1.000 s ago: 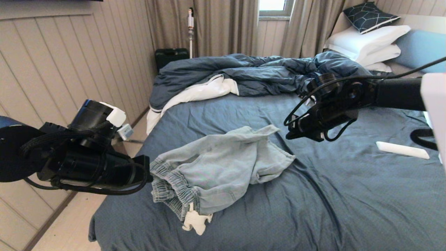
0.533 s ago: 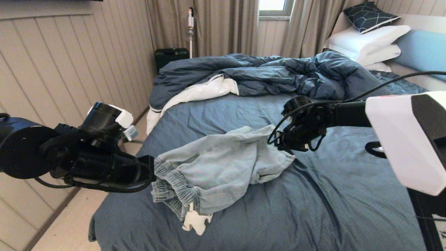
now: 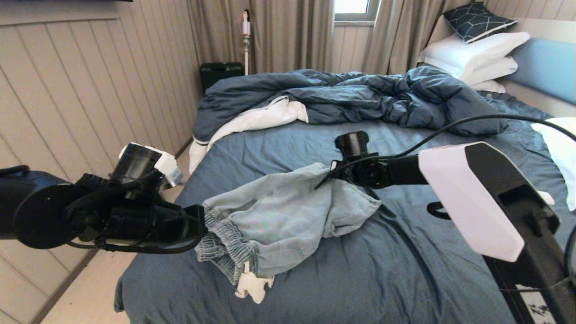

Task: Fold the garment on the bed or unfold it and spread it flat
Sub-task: Fold the blue shorts

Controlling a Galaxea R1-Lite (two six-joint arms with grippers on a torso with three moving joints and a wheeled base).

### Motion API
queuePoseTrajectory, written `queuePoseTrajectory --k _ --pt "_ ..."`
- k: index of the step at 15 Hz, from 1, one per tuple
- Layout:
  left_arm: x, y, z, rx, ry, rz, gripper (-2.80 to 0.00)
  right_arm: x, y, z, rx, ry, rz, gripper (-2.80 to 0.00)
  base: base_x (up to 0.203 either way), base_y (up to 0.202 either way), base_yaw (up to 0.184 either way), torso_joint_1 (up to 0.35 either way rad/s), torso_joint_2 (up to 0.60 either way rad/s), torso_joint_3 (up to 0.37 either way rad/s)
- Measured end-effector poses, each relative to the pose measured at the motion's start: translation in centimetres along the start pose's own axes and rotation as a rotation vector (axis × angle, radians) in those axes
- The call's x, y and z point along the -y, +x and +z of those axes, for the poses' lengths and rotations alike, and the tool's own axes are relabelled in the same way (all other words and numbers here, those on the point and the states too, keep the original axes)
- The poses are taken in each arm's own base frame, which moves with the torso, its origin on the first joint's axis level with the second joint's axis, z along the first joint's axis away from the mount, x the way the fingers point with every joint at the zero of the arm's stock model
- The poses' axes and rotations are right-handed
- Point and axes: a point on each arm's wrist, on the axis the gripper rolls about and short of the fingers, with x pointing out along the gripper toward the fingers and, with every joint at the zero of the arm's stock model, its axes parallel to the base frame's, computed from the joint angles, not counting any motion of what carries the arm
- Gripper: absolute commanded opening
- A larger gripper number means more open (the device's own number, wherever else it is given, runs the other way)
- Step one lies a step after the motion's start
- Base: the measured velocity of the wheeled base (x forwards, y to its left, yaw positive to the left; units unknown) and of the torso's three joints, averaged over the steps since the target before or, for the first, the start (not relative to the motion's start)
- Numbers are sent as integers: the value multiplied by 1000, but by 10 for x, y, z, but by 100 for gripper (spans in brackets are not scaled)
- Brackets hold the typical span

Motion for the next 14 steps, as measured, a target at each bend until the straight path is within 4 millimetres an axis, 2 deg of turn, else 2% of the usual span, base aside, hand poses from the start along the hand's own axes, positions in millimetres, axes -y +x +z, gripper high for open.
queuePoseTrajectory --k 3,7,11,12,14 --pt "-2 4 -2 55 4 -23 -280 -13 -2 8 193 69 -54 -280 0 0 0 0 0 0" --pt "-4 2 -5 107 4 -14 -280 -25 -13 14 251 30 -57 -280 0 0 0 0 0 0" --pt "-6 -10 -9 134 -1 7 -280 -21 -21 29 281 36 -69 -280 0 0 0 0 0 0" --pt "-7 -14 -10 138 -1 5 -280 -21 -26 35 287 39 -67 -280 0 0 0 0 0 0" --pt "-8 -30 -15 151 -1 0 -280 -16 -47 60 313 55 -61 -280 0 0 0 0 0 0"
